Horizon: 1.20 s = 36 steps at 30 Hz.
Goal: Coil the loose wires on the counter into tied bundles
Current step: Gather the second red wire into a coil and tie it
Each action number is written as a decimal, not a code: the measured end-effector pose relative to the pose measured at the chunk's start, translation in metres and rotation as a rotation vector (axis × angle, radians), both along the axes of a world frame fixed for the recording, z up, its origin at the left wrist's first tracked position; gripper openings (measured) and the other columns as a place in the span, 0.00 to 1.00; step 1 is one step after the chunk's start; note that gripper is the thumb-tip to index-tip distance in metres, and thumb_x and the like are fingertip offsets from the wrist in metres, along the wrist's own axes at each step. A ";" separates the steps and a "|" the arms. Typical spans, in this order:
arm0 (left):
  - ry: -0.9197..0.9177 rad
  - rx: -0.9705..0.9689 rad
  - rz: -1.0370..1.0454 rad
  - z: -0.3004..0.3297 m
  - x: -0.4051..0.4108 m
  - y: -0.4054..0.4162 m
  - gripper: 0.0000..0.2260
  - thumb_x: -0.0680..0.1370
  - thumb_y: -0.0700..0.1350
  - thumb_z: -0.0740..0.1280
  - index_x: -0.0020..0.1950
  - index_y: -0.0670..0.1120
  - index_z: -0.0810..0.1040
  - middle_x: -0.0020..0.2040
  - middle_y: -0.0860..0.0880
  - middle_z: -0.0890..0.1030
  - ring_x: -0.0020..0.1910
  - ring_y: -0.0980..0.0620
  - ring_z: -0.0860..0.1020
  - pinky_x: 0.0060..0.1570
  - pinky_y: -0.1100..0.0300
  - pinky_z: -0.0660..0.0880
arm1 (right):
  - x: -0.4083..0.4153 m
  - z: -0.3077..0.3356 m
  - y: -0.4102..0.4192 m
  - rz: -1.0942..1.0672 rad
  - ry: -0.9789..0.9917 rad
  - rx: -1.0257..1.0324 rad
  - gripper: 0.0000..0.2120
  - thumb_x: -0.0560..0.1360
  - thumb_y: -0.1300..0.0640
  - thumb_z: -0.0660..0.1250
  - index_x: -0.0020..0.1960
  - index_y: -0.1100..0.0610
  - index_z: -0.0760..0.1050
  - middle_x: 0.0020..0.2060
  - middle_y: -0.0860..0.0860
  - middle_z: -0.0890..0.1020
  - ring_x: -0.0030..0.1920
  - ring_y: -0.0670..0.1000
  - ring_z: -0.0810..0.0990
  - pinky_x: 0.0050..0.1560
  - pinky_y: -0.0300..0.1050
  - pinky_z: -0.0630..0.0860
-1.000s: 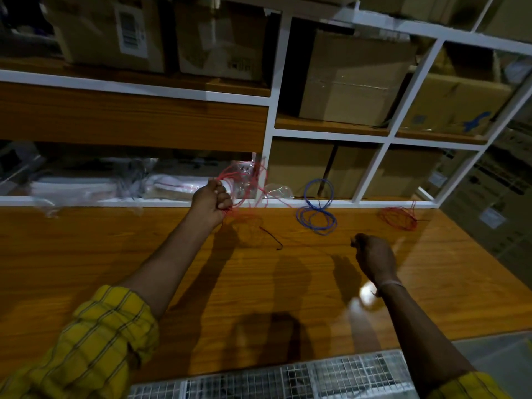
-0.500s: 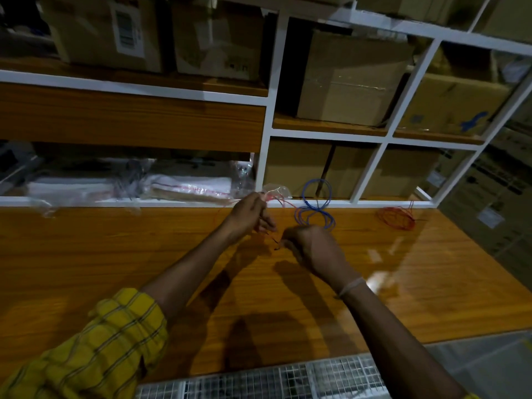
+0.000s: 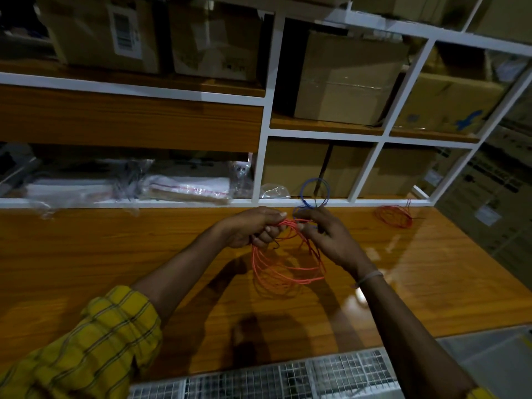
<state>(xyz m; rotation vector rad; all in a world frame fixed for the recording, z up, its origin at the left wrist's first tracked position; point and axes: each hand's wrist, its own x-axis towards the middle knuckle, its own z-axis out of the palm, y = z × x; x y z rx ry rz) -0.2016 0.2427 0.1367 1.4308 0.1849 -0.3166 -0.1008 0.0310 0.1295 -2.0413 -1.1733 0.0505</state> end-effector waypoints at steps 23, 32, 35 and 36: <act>-0.039 -0.203 0.036 -0.004 -0.002 -0.011 0.14 0.86 0.53 0.58 0.46 0.45 0.70 0.32 0.53 0.61 0.25 0.59 0.58 0.22 0.67 0.57 | -0.003 -0.009 0.005 0.105 0.972 0.325 0.03 0.70 0.63 0.67 0.44 0.60 0.76 0.37 0.57 0.81 0.43 0.55 0.81 0.55 0.55 0.74; -0.063 -0.116 0.013 -0.002 -0.009 0.009 0.15 0.86 0.53 0.59 0.45 0.45 0.71 0.33 0.52 0.60 0.26 0.58 0.59 0.24 0.66 0.60 | 0.009 -0.004 -0.020 0.369 1.499 0.304 0.09 0.82 0.68 0.57 0.56 0.68 0.75 0.30 0.53 0.75 0.34 0.53 0.80 0.58 0.57 0.81; -0.068 -0.091 0.031 -0.007 -0.010 0.009 0.14 0.86 0.53 0.59 0.46 0.46 0.71 0.34 0.52 0.60 0.27 0.58 0.58 0.24 0.66 0.60 | 0.007 -0.006 -0.021 0.332 1.460 0.358 0.10 0.83 0.67 0.59 0.56 0.68 0.79 0.32 0.54 0.78 0.40 0.55 0.83 0.74 0.68 0.68; -0.067 -0.074 0.030 -0.008 -0.010 0.008 0.14 0.86 0.53 0.59 0.46 0.46 0.71 0.34 0.52 0.61 0.27 0.58 0.59 0.24 0.66 0.60 | 0.005 -0.006 -0.020 0.312 1.476 0.386 0.11 0.83 0.66 0.59 0.53 0.68 0.80 0.32 0.54 0.78 0.40 0.54 0.84 0.73 0.67 0.69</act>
